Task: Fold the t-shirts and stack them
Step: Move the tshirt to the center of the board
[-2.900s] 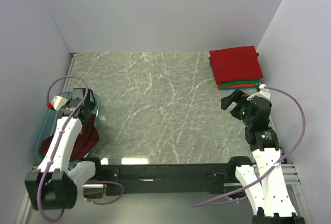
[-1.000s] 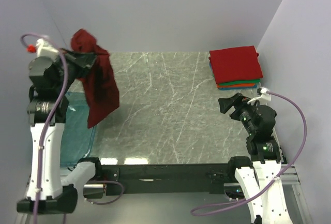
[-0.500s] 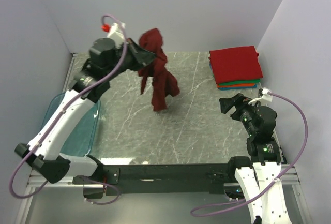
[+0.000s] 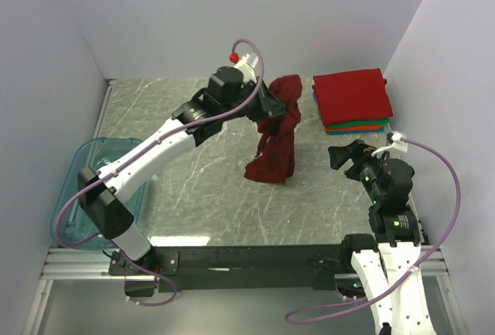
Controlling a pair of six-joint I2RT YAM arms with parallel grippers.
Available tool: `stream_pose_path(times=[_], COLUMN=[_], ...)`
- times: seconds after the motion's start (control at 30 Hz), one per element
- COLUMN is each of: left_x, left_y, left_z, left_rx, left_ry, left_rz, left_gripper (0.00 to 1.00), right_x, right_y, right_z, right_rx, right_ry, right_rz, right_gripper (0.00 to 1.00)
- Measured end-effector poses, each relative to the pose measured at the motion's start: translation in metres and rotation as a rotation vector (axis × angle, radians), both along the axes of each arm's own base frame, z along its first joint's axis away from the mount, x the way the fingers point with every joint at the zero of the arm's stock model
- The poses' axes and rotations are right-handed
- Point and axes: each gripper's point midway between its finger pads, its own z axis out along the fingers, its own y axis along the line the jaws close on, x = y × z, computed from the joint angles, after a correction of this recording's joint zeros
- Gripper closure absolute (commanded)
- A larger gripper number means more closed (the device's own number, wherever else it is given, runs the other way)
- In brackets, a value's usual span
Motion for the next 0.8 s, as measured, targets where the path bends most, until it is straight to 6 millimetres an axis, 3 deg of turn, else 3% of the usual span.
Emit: stream_pose_path(times=[0.17, 0.27, 0.33, 0.4, 0.53, 0.63, 0.67, 0.73, 0.8], left_x=[-0.005, 0.001, 0.006, 0.012, 0.013, 0.004, -0.001, -0.009, -0.017], left_y=[-0.009, 0.003, 0.019, 0.041, 0.109, 0.175, 0.199, 0.225, 0.233], left_z=[-0.010, -0.017, -0.032, -0.057, -0.134, -0.195, -0.212, -0.227, -0.228], left_rx=[0.019, 0.046, 0.090, 0.152, 0.331, 0.465, 0.500, 0.537, 0.538], left_ry=[0.013, 0.012, 0.034, 0.065, 0.203, 0.328, 0.370, 0.407, 0.405], left_rz=[-0.007, 0.056, 0.119, 0.195, 0.381, 0.522, 0.576, 0.633, 0.643], left_gripper=[0.99, 0.99, 0.99, 0.99, 0.98, 0.40, 0.01, 0.01, 0.01], right_x=[0.000, 0.000, 0.001, 0.002, 0.005, 0.007, 0.007, 0.007, 0.006], right_y=[-0.001, -0.001, -0.001, -0.001, 0.001, 0.006, 0.009, 0.017, 0.029], right_z=[-0.001, -0.002, -0.003, -0.005, -0.016, -0.024, -0.026, -0.033, -0.038], right_rx=[-0.002, -0.002, -0.002, -0.004, -0.014, -0.018, -0.022, -0.034, -0.056], right_ry=[0.003, 0.005, 0.010, 0.021, 0.066, 0.098, 0.109, 0.136, 0.160], right_rz=[-0.007, -0.007, -0.007, -0.004, 0.014, 0.046, 0.061, 0.099, 0.143], right_gripper=[0.08, 0.08, 0.08, 0.08, 0.09, 0.09, 0.09, 0.08, 0.07])
